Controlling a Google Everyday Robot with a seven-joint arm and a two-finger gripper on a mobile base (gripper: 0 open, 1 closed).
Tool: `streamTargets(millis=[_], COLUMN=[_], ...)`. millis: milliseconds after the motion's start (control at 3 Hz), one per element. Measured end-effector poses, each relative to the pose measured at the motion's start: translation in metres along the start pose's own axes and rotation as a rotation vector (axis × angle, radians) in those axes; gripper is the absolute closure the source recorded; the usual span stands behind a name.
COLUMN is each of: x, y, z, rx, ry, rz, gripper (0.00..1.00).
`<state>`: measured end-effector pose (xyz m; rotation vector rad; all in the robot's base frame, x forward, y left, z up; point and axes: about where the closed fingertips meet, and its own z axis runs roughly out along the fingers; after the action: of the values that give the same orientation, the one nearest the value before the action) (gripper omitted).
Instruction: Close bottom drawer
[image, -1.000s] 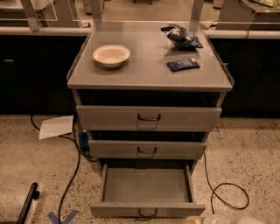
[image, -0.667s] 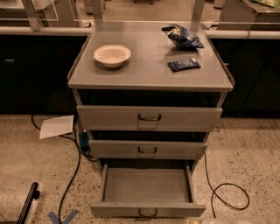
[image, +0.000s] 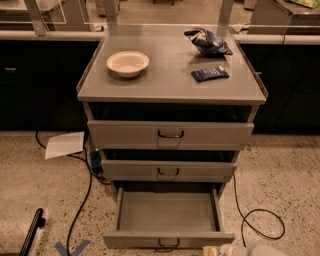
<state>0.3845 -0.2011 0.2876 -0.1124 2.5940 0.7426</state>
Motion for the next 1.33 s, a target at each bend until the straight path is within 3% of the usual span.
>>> streamTargets(millis=[333,1333], x=[-0.007,-0.021], y=[-0.003,-0.026], z=[0.039,0.071], rx=[-0.014,0.003], ry=[0.034,-0.013], rz=[-0.010,0.006], gripper=[1.00,1.00])
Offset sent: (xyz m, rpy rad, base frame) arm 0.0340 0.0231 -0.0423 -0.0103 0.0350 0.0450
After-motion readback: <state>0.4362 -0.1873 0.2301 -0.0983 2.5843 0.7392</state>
